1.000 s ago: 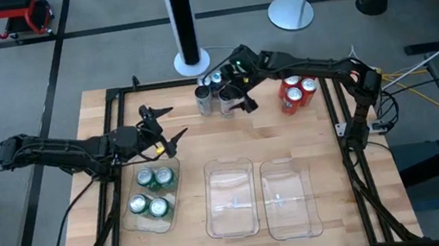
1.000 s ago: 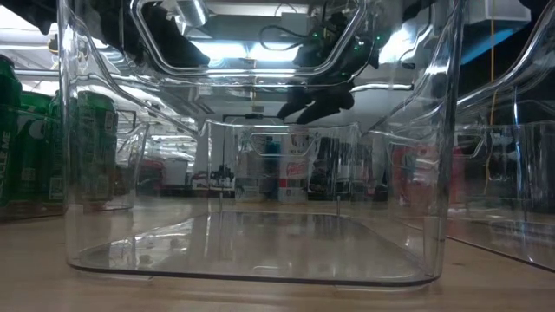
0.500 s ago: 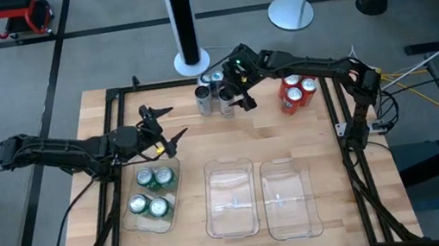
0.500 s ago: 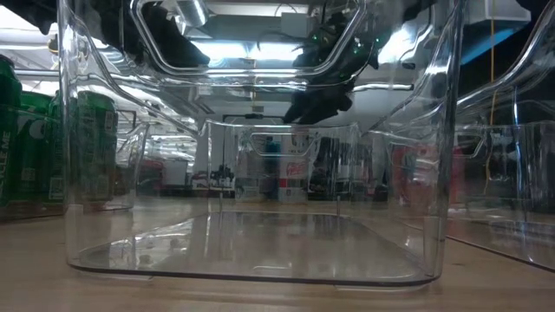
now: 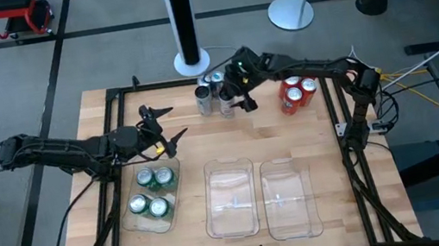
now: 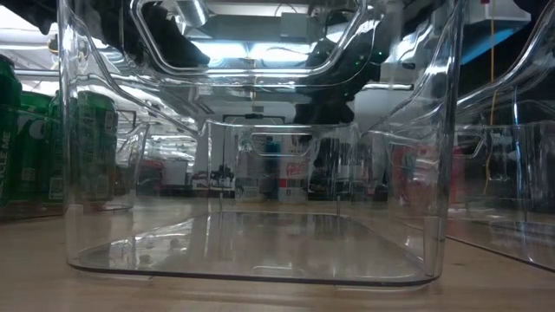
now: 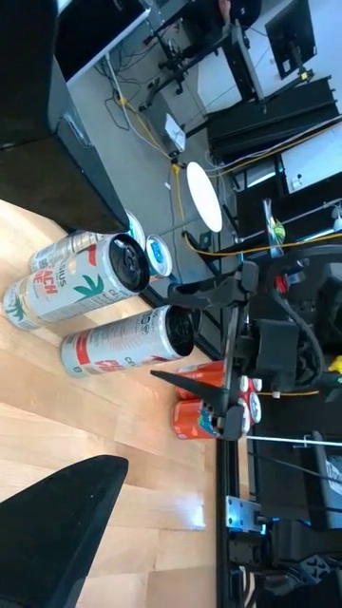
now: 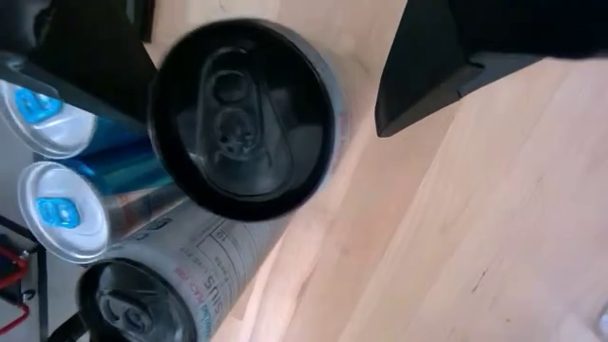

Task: Sort soda cans
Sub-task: Put the right white soda can into the middle transparent bin

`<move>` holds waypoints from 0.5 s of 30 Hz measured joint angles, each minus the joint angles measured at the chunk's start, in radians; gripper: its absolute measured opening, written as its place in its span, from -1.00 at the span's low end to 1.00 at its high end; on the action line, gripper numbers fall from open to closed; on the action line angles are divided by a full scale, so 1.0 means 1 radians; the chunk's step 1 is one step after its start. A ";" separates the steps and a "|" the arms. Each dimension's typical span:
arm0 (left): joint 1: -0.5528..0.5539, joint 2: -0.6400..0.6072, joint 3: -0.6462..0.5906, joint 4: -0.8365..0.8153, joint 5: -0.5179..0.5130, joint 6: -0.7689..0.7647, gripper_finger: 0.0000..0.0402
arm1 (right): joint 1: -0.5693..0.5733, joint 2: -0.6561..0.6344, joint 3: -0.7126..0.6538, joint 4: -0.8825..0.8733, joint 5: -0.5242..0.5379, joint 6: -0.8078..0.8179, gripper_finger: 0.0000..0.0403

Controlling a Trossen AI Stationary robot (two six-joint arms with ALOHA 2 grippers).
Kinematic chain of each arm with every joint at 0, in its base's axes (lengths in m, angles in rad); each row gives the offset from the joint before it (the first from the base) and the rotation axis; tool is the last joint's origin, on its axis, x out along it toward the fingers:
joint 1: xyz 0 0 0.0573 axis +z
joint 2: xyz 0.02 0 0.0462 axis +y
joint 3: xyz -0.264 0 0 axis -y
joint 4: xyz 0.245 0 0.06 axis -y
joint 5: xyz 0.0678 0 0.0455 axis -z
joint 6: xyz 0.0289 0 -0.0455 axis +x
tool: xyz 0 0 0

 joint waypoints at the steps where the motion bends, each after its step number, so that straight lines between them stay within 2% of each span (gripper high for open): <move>1: 0.000 0.000 0.000 0.000 0.000 0.000 0.93 | 0.000 0.000 -0.006 0.011 0.002 0.008 0.82; 5: 0.000 0.000 0.000 0.000 0.000 0.000 0.93 | 0.001 0.004 -0.036 0.085 0.011 0.019 0.82; 10: 0.000 0.000 0.000 0.000 0.000 0.000 0.93 | 0.008 0.052 -0.049 0.132 -0.040 0.041 0.82; 15: 0.000 0.000 0.000 -0.001 0.000 0.000 0.93 | 0.008 0.057 -0.049 0.131 0.033 0.035 0.82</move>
